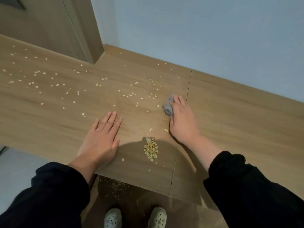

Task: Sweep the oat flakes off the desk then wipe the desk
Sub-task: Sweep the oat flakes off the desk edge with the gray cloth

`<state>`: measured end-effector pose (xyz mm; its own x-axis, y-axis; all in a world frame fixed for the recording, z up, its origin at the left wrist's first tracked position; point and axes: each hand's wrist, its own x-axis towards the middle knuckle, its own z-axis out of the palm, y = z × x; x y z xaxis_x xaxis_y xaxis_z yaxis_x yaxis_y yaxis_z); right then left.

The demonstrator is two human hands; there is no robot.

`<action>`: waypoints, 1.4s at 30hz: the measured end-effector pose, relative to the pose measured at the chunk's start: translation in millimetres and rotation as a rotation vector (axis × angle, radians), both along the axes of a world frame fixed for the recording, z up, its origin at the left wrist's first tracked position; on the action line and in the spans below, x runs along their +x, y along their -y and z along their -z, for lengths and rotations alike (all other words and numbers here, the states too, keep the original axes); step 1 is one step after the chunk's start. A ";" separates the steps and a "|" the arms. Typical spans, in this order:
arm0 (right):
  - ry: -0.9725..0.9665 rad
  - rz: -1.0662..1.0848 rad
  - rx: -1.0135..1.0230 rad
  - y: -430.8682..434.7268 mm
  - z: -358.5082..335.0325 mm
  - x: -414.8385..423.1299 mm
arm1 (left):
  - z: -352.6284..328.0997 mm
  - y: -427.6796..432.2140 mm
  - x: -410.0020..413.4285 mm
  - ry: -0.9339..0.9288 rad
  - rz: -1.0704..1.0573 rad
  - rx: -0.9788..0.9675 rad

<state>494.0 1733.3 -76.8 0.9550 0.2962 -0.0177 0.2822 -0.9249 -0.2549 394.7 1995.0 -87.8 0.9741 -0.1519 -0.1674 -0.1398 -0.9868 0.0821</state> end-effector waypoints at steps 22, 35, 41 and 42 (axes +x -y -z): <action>0.017 -0.025 0.112 -19.4 -8.1 102.1 | 4.5 -3.9 -0.3 0.030 -0.005 0.002; 0.071 0.284 0.120 3.3 -2.2 145.4 | 5.2 -4.0 -0.9 0.049 -0.026 -0.022; 0.033 0.389 0.043 -49.1 2.4 166.7 | 4.6 -3.1 -1.2 0.049 -0.055 -0.074; 0.031 0.341 0.062 -53.7 1.5 166.8 | 4.5 -3.1 -1.3 0.053 -0.052 -0.075</action>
<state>660.8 1787.0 -78.3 0.9990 -0.0403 0.0212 -0.0318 -0.9503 -0.3097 393.4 1998.1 -92.2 0.9882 -0.1109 -0.1056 -0.0944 -0.9841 0.1503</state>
